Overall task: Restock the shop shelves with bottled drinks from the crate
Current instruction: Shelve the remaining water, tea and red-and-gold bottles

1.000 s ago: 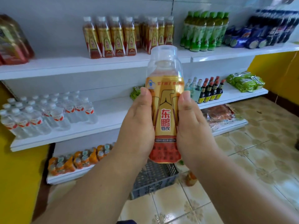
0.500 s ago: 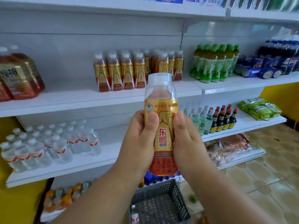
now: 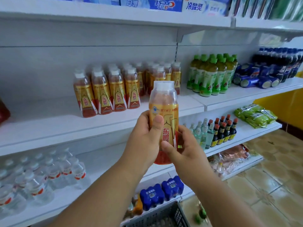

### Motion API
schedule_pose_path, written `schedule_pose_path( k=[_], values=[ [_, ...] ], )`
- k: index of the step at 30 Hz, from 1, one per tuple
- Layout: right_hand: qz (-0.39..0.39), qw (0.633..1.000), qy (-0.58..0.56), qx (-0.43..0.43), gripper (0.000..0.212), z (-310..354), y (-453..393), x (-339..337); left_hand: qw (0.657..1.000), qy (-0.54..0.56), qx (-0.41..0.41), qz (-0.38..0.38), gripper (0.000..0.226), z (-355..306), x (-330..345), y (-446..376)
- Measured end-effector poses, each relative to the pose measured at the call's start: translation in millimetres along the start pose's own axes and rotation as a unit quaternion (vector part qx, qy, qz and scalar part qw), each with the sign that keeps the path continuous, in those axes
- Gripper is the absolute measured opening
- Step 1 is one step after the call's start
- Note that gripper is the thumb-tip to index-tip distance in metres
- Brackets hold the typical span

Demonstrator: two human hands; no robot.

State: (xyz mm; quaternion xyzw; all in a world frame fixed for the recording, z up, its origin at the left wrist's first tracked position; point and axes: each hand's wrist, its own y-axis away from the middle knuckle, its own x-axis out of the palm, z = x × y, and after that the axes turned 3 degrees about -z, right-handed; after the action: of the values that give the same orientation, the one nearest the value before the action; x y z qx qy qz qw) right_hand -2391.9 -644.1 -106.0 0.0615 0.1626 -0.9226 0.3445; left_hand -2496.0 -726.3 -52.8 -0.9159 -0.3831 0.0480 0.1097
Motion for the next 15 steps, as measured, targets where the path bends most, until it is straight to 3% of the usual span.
schedule_pose_path(
  k=[5, 10, 15],
  values=[
    [0.021, 1.0, -0.016, -0.004, 0.041, -22.8, -46.7, -9.3, 0.996, -0.091, 0.013, 0.018, 0.014, 14.8, 1.1, -46.4],
    [0.041, 0.999, -0.025, -0.012, 0.046, -45.2, -106.8, -15.2, 0.963, -0.257, 0.079, -0.002, 0.083, 7.2, -1.1, -104.4],
    [0.067, 0.997, -0.033, -0.036, 0.046, -63.6, -161.3, -17.6, 0.913, -0.387, 0.126, -0.017, 0.099, -2.6, 7.7, -145.5]
  ],
)
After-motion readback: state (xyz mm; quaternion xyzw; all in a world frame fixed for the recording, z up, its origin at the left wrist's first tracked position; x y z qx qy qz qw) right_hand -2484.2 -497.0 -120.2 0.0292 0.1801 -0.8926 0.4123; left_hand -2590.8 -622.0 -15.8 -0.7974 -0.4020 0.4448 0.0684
